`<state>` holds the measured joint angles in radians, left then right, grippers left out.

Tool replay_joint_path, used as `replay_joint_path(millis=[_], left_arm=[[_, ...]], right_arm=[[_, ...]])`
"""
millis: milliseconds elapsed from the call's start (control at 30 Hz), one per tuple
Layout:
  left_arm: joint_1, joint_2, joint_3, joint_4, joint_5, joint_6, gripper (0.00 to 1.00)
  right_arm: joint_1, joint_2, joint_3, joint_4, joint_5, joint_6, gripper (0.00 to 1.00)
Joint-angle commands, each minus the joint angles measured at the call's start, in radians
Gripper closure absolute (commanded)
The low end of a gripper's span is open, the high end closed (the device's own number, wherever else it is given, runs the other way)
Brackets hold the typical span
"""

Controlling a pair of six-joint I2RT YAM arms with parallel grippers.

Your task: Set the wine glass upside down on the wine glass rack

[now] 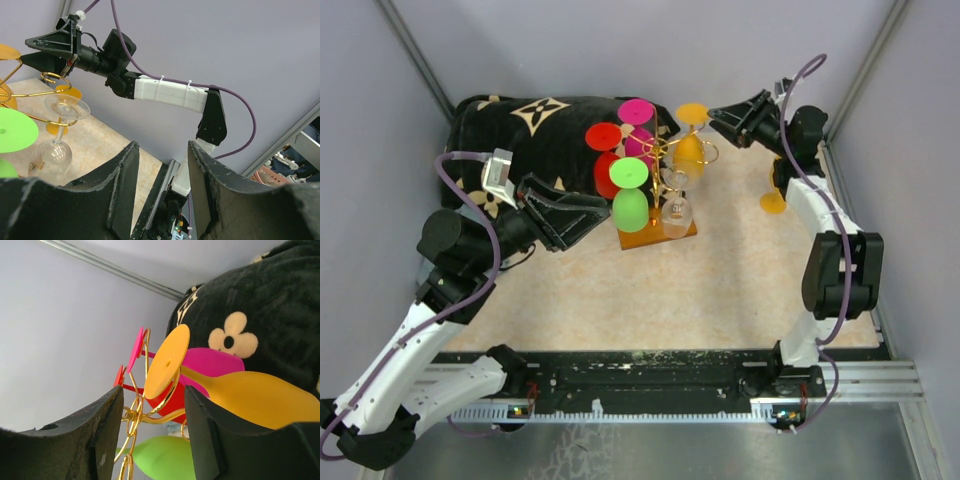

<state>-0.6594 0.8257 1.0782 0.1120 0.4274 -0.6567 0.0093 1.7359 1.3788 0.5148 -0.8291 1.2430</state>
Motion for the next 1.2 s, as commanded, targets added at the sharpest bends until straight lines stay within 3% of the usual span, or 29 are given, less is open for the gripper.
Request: replay_joint_path(millis=[0, 167, 433, 700, 1167], left_arm=[[0.002, -0.013, 0.004, 0.006, 0.014, 0.011, 0.50], [0.003, -0.027, 0.002, -0.003, 0.008, 0.010, 0.50], [0.003, -0.077, -0.022, -0.040, -0.022, 0.031, 0.50], [0.003, -0.078, -0.023, -0.112, -0.013, 0.055, 0.50], [0.003, -0.121, -0.075, -0.116, 0.015, 0.045, 0.50]], right_arm=[[-0.017, -0.116, -0.011, 0.014, 0.038, -0.067, 0.48], [-0.026, -0.204, -0.055, -0.141, 0.124, -0.188, 0.47], [-0.028, -0.399, -0.099, -0.519, 0.400, -0.527, 0.48], [-0.027, -0.404, -0.074, -0.813, 0.716, -0.731, 0.52], [-0.027, -0.268, -0.028, -0.871, 0.961, -0.815, 0.52]])
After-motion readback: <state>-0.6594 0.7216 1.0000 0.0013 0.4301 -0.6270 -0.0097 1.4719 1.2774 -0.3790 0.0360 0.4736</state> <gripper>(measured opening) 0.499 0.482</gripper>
